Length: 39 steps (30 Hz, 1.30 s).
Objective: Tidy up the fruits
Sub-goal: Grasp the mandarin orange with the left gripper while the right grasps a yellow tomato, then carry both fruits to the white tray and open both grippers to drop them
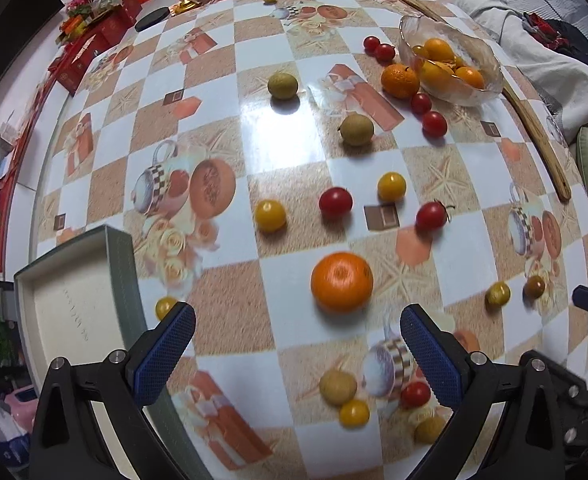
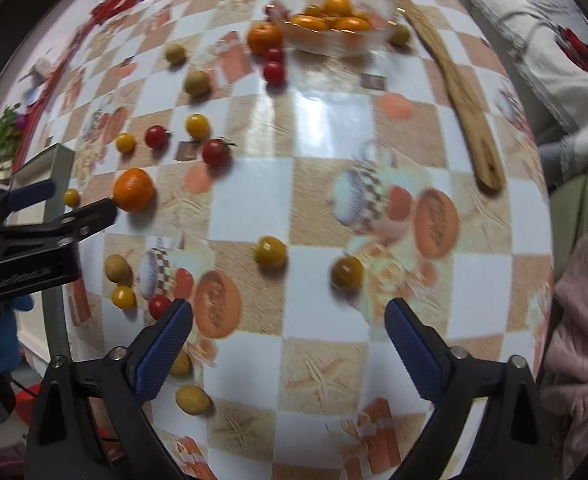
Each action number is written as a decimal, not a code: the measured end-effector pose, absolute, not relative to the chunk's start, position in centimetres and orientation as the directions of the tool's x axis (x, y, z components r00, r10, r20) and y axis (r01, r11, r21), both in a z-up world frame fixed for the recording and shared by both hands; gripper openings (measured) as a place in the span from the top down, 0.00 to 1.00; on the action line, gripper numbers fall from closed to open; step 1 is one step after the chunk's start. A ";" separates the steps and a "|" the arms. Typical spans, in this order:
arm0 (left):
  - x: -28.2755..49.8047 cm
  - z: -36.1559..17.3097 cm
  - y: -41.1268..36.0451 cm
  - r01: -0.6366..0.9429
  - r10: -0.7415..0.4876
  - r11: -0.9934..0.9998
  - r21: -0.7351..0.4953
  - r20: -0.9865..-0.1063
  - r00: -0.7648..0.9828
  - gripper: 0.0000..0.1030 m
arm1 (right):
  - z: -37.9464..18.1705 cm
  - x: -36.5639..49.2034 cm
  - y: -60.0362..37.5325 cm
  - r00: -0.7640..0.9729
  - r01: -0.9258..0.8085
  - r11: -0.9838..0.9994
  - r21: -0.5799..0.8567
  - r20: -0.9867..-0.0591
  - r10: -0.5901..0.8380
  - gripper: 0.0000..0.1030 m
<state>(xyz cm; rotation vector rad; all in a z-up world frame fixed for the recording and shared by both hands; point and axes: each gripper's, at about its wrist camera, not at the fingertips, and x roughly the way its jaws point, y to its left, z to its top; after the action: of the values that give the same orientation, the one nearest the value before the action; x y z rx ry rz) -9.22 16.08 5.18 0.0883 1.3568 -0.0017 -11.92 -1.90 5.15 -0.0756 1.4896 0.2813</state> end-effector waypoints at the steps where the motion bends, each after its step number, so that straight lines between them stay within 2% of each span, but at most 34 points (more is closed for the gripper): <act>1: -8.9 4.9 16.0 0.052 0.048 0.997 0.061 -0.976 0.214 0.00 | 4.9 -11.7 -1.4 0.054 -0.252 0.959 0.126 -0.988 0.144 0.17; 4: -8.3 4.1 15.9 0.054 0.050 0.997 0.063 -0.975 0.215 0.00 | 3.9 -10.9 -0.4 0.036 -0.286 0.947 0.145 -0.986 0.162 0.28; 9: -7.7 3.1 15.6 0.065 0.050 0.996 0.065 -0.976 0.213 0.00 | 2.3 -10.4 0.5 0.022 -0.321 0.940 0.114 -0.992 0.128 0.32; 12: -7.4 2.5 15.5 0.068 0.046 0.996 0.061 -0.979 0.198 0.17 | 1.5 -10.1 1.2 0.015 -0.339 0.935 0.108 -0.993 0.120 0.38; 14: -7.2 1.9 15.5 0.061 0.046 0.997 0.057 -0.984 0.173 0.17 | 1.1 -10.2 2.0 0.011 -0.370 0.925 0.087 -0.995 0.098 0.43; 16: -7.4 1.8 15.3 0.066 0.041 0.996 0.053 -0.984 0.173 0.31 | 0.7 -10.4 2.6 0.004 -0.382 0.922 0.066 -0.997 0.073 0.52; 18: -7.4 1.6 15.1 0.071 0.033 0.996 0.046 -0.985 0.168 0.36 | 0.6 -10.7 3.1 0.017 -0.386 0.921 0.047 -0.998 0.058 0.55; 20: -7.4 1.5 15.0 0.076 0.027 0.996 0.041 -0.985 0.171 0.48 | 0.7 -10.9 3.3 0.031 -0.389 0.921 0.027 -0.999 0.042 0.62; 21: -7.5 1.3 14.9 0.081 0.018 0.996 0.032 -0.986 0.168 0.59 | 0.7 -10.8 3.3 0.036 -0.382 0.924 0.023 -0.999 0.040 0.69; 22: -7.5 1.4 14.9 0.080 0.004 0.997 0.018 -0.984 0.176 0.60 | 0.7 -10.7 3.0 0.039 -0.369 0.929 0.026 -0.998 0.043 0.78; 26: -7.8 1.8 14.9 0.074 -0.018 0.997 -0.003 -0.980 0.196 0.60 | 1.1 -10.0 0.6 0.006 -0.281 0.950 0.136 -0.990 0.143 0.78; 39: -12.9 7.1 19.6 -0.003 -0.059 0.998 -0.063 -0.958 0.280 0.60 | 4.7 -11.0 0.8 0.023 -0.283 0.938 0.202 -0.976 0.217 0.78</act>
<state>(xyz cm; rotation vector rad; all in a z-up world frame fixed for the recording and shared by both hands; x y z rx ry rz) -12.93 19.59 7.14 -0.0563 1.2863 -0.0375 -10.96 0.79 4.65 -0.0536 1.4988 0.3872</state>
